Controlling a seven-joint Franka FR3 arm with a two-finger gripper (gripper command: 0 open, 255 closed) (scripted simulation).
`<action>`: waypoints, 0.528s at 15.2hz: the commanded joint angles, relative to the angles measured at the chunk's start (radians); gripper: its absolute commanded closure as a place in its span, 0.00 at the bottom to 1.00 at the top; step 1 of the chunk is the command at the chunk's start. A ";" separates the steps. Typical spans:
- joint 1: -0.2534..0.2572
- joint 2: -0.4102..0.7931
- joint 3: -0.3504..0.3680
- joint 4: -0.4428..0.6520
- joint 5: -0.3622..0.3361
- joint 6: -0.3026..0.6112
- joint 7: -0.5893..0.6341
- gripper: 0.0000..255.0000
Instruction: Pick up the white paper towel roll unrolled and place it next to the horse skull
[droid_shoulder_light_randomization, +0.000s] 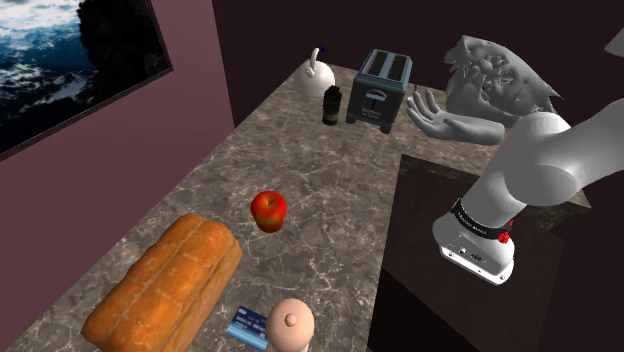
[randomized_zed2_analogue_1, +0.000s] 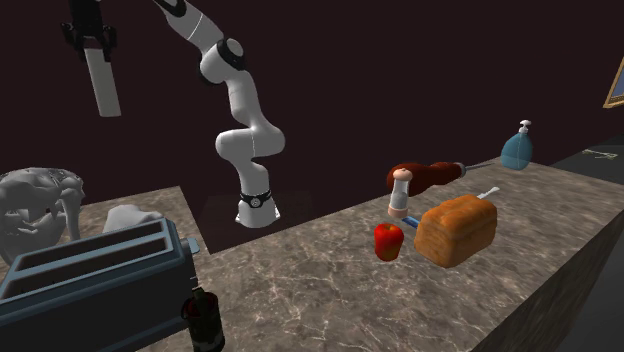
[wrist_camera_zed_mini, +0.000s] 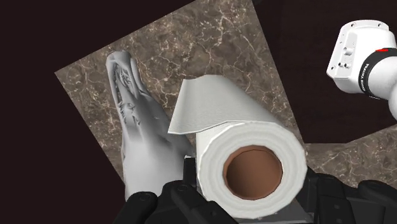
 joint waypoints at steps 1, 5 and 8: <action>0.092 0.030 -0.120 0.104 -0.020 -0.007 -0.070 1.00; 0.232 0.027 -0.270 0.217 -0.068 -0.007 -0.143 1.00; 0.148 -0.004 -0.211 0.106 -0.061 0.043 -0.114 1.00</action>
